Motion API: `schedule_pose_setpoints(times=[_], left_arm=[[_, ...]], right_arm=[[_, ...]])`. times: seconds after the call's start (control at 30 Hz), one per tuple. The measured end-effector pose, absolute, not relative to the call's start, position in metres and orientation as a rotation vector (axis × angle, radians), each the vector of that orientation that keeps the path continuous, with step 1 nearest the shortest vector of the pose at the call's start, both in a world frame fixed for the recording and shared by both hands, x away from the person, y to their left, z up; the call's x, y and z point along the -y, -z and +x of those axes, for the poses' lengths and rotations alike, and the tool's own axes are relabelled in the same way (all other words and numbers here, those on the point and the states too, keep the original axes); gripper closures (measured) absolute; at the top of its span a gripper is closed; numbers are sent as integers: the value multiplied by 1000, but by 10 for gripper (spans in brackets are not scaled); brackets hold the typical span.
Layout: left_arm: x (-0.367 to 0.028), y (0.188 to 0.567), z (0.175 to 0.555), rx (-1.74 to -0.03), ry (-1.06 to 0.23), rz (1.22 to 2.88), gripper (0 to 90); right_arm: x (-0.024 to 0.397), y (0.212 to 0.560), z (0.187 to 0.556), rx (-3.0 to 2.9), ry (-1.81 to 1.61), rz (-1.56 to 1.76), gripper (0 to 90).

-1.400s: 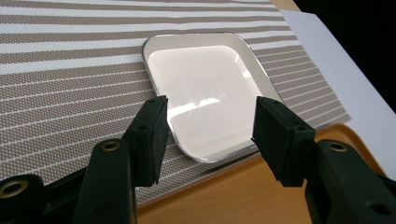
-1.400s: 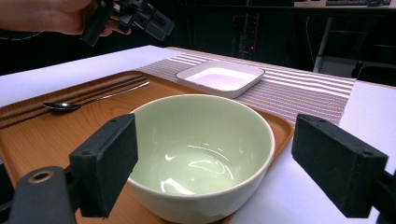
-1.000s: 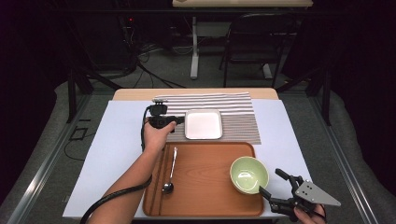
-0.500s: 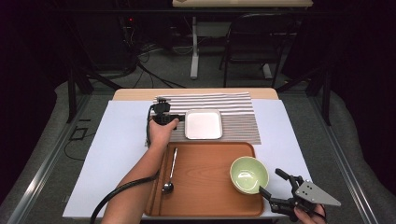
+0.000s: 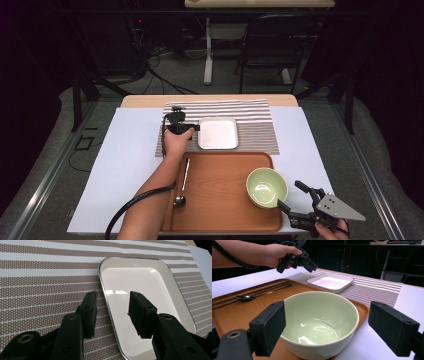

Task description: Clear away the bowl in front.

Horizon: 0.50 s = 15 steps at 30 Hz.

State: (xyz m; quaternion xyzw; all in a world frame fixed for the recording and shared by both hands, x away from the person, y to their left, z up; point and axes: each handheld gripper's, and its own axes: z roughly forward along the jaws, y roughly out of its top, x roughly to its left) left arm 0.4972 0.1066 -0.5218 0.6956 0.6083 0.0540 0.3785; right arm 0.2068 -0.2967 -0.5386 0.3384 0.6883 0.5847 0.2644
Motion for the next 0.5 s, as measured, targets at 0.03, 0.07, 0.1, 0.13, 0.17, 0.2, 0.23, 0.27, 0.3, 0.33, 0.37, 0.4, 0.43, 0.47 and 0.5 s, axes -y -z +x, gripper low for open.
schedule_pose_setpoints(times=[0.03, 0.07, 0.1, 0.13, 0.17, 0.2, 0.23, 0.27, 0.3, 0.33, 0.37, 0.4, 0.43, 0.47, 0.5], left_arm=[[-107, 523, 498, -1557, -136, 1776, 584], [-107, 523, 498, -1559, -137, 1780, 584], [-106, 524, 499, -1565, -129, 1777, 585], [-106, 525, 499, -1570, -126, 1776, 587], [-106, 525, 500, -1576, -122, 1776, 589], [-106, 526, 500, -1584, -113, 1773, 592], [-106, 526, 501, -1588, -111, 1771, 595], [-105, 526, 501, -1595, -102, 1775, 598], [-105, 526, 502, -1600, -96, 1771, 604], [-105, 527, 502, -1604, -94, 1773, 609], [-104, 527, 503, -1612, -90, 1781, 611], [-104, 527, 503, -1616, -87, 1783, 618], [-104, 527, 504, -1623, -82, 1785, 624], [-103, 528, 505, -1629, -75, 1785, 630], [-103, 528, 506, -1639, -61, 1788, 639]], right_arm=[[297, 539, 207, -1859, -1579, 913, 142], [297, 539, 207, -1859, -1579, 912, 142], [297, 539, 207, -1860, -1580, 915, 142], [297, 539, 207, -1859, -1581, 915, 142], [297, 538, 207, -1859, -1581, 915, 142], [297, 538, 207, -1860, -1581, 915, 142], [297, 538, 207, -1860, -1580, 914, 142], [297, 538, 207, -1860, -1581, 913, 142], [297, 538, 207, -1859, -1581, 914, 142], [297, 538, 207, -1860, -1582, 914, 142], [297, 538, 207, -1859, -1582, 913, 142], [297, 538, 207, -1859, -1582, 914, 142], [297, 538, 207, -1859, -1582, 913, 142], [297, 538, 207, -1859, -1582, 913, 142], [297, 538, 207, -1860, -1583, 913, 142]])
